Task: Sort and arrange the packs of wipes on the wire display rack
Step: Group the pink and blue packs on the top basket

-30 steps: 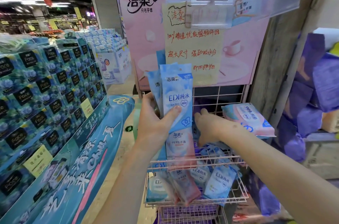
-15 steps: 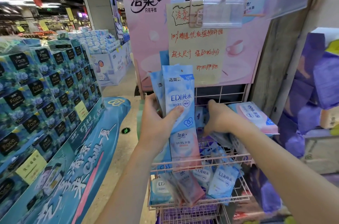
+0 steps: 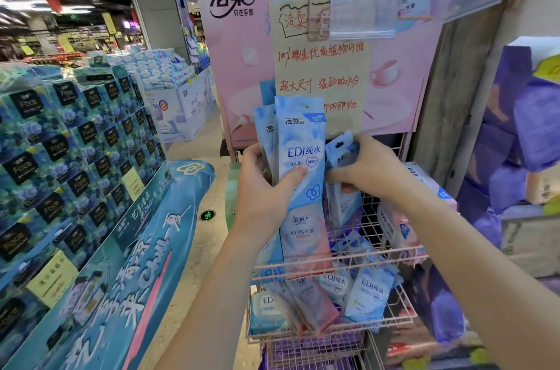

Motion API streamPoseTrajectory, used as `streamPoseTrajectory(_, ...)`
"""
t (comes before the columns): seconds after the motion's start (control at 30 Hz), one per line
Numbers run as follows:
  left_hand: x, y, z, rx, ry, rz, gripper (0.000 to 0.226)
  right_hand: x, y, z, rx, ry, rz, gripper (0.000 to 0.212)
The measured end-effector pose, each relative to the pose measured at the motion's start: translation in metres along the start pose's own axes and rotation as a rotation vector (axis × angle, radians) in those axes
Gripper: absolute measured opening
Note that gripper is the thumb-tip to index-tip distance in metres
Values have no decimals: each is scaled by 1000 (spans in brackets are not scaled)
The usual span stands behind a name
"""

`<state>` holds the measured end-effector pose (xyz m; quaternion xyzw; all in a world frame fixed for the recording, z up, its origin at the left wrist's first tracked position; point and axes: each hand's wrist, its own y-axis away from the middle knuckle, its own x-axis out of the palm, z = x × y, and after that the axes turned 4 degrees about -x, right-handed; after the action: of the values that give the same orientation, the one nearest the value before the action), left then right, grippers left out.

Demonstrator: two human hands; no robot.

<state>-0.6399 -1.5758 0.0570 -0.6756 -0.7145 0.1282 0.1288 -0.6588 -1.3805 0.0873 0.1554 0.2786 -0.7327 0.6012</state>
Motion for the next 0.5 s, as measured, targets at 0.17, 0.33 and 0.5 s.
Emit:
streamPoseTrajectory(0.17, 14, -1, 4, 8, -30, -37, 50, -22, 18, 17, -35, -122, -130, 64)
streamPoseTrajectory(0.33, 34, -1, 2, -7, -14, 3, 53, -39, 28, 24, -60, -211, -199, 65)
streamPoseTrajectory(0.5, 60, 8, 5, 38, 19, -50, 43, -40, 32, 25, -47, -229, -125, 64)
